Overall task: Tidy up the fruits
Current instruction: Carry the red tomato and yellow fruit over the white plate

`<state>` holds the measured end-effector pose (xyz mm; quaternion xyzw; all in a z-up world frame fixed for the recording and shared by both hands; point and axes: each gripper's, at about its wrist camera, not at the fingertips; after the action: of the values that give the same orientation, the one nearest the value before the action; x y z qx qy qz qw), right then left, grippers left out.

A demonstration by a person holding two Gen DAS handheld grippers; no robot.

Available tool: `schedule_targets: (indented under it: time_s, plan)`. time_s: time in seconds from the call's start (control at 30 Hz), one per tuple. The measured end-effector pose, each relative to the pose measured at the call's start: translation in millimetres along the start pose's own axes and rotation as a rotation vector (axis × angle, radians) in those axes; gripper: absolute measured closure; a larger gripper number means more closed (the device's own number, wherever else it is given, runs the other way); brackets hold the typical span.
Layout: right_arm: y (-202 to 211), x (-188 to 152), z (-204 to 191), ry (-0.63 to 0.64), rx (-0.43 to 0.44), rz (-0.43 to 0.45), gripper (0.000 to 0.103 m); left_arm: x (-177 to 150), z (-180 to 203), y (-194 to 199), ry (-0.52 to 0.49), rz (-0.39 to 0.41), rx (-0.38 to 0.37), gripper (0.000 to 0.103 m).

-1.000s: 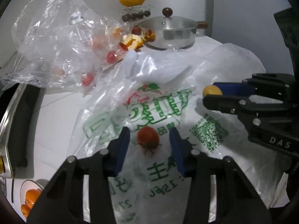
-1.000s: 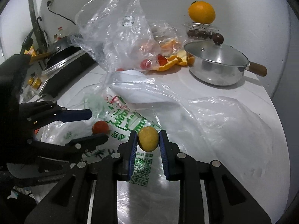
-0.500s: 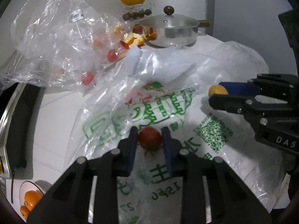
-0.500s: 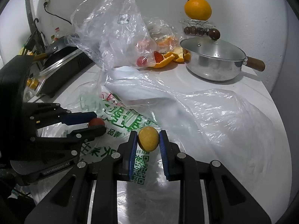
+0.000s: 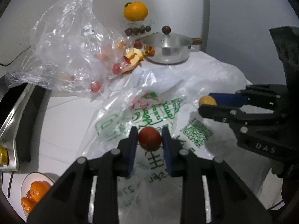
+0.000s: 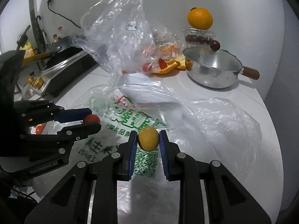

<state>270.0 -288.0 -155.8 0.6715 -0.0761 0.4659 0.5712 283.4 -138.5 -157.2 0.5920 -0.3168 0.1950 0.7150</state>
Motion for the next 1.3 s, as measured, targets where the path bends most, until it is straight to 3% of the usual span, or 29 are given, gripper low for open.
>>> schedule_targets:
  time_s: [0.73, 1.3]
  plan:
    - [34, 19, -63, 0.091, -0.009, 0.031, 0.078, -25, -29, 74, 0.055, 0.091, -0.023, 0.076]
    - [39, 37, -132, 0.168, 0.014, 0.040, 0.077, -56, -87, 119, 0.133, 0.137, 0.007, 0.076]
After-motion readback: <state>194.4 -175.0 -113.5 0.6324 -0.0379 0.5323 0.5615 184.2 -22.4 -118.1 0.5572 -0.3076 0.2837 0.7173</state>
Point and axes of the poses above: each gripper's, at about its wrist camera, not at the fingertips, and y roughly against the way its jaws point, z to its right, x to its top, and after that the axes turned 14 degrees about y, right-handed
